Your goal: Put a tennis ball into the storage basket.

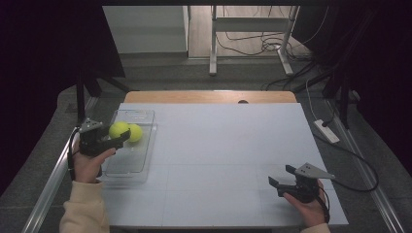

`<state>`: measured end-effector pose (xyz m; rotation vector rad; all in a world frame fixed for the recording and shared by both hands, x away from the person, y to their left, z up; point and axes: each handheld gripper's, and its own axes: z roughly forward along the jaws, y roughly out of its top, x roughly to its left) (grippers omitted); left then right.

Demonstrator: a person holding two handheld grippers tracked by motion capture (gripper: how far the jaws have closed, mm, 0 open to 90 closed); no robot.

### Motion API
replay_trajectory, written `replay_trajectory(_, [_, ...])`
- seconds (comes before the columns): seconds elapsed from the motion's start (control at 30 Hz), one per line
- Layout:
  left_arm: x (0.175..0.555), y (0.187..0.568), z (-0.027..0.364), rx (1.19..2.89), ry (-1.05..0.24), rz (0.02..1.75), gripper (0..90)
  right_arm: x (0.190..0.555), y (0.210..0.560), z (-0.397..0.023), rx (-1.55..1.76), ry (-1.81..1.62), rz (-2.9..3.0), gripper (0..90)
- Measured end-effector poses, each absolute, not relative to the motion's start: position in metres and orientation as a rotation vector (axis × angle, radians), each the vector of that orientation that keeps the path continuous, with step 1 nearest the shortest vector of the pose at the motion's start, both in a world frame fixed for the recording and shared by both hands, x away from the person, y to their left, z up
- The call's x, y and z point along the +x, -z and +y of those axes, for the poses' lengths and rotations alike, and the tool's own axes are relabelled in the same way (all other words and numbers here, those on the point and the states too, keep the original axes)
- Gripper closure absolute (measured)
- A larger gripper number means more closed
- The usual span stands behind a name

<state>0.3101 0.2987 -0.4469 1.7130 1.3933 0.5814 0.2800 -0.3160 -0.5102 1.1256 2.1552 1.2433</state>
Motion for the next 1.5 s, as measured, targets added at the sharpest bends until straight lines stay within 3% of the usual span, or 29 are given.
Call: replay_trajectory(1.5, [0.326,0.47,0.293,1.952,-0.566,1.55,27.3,0.28,0.51,-0.316,1.125,-1.245,2.156,15.9])
